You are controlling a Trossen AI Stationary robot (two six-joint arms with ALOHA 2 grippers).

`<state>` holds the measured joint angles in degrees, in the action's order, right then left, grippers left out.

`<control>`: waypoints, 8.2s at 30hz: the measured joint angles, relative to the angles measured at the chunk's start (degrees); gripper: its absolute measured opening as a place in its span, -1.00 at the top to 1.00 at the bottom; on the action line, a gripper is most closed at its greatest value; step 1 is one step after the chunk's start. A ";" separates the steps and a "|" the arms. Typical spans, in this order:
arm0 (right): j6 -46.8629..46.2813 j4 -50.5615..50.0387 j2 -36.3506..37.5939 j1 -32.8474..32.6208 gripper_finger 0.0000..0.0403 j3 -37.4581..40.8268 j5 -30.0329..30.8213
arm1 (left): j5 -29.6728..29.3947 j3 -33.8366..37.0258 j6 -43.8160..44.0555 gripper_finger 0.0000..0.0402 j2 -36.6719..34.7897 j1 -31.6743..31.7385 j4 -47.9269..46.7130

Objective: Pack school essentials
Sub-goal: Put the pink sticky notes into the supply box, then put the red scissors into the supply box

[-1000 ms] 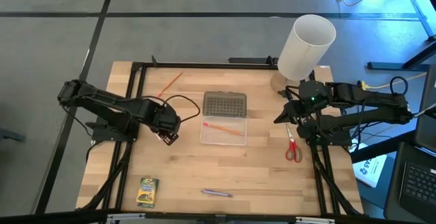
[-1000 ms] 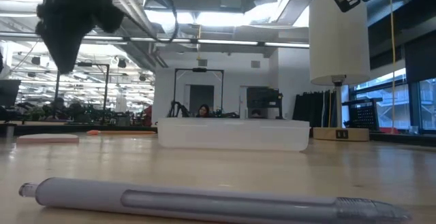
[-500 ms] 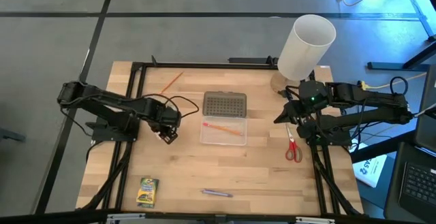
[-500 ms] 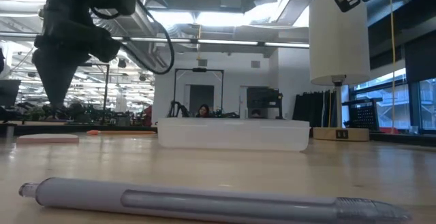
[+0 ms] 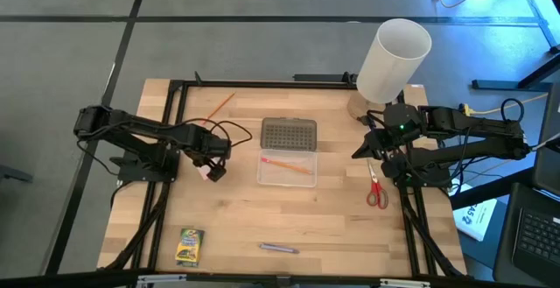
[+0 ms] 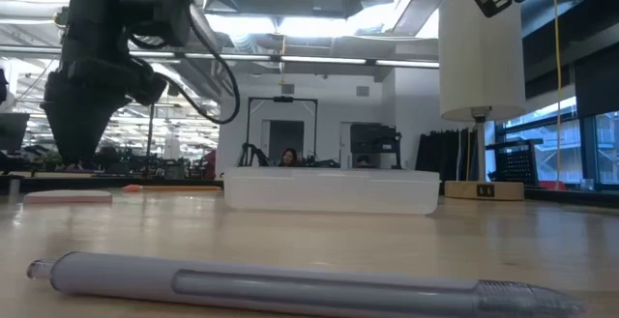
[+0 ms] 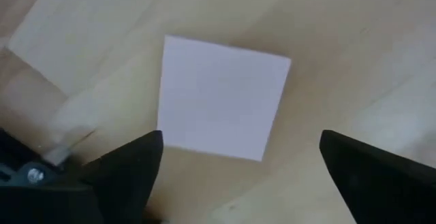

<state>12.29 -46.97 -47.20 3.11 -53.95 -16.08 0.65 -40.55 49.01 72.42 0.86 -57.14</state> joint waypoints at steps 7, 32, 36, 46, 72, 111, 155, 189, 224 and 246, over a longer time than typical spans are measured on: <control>0.00 0.01 0.00 0.00 0.94 0.00 0.00 | -1.03 2.26 -1.69 -0.98 0.00 1.44 1.45; 0.00 0.01 0.02 0.02 0.94 -0.02 0.00 | -1.97 5.31 -10.69 -0.99 7.27 1.42 6.94; 0.00 0.01 0.02 0.02 0.94 -0.02 0.00 | -1.43 5.28 -10.86 -0.98 7.78 1.38 7.52; 0.00 0.01 0.02 0.02 0.94 -0.02 0.00 | -1.58 5.46 -11.06 -0.99 7.85 1.33 10.50; 0.00 0.01 0.02 0.02 0.94 -0.02 0.00 | -0.50 5.42 -9.91 -0.87 7.89 1.22 12.01; 0.00 0.01 0.00 0.00 0.94 -0.04 0.00 | -5.18 -11.85 -13.77 -0.45 7.43 -5.44 13.07; 0.00 0.04 0.00 0.02 0.94 -0.09 0.02 | -13.38 -17.69 -40.74 -0.44 24.06 -5.33 40.19; 0.00 0.01 0.02 0.02 0.94 -0.02 0.00 | -11.88 -17.69 -43.25 -0.47 26.43 -5.75 39.12; 0.00 0.02 0.02 0.02 0.94 -0.02 0.00 | -9.95 -17.69 -40.23 -0.97 22.93 -5.75 36.39; 0.06 0.97 0.00 0.02 0.94 -0.02 0.11 | -12.86 -17.71 -36.57 -0.96 5.27 -12.86 29.66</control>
<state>12.35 -46.01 -47.20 3.14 -53.98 -15.96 -12.21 -58.26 12.44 77.69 -12.00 -27.48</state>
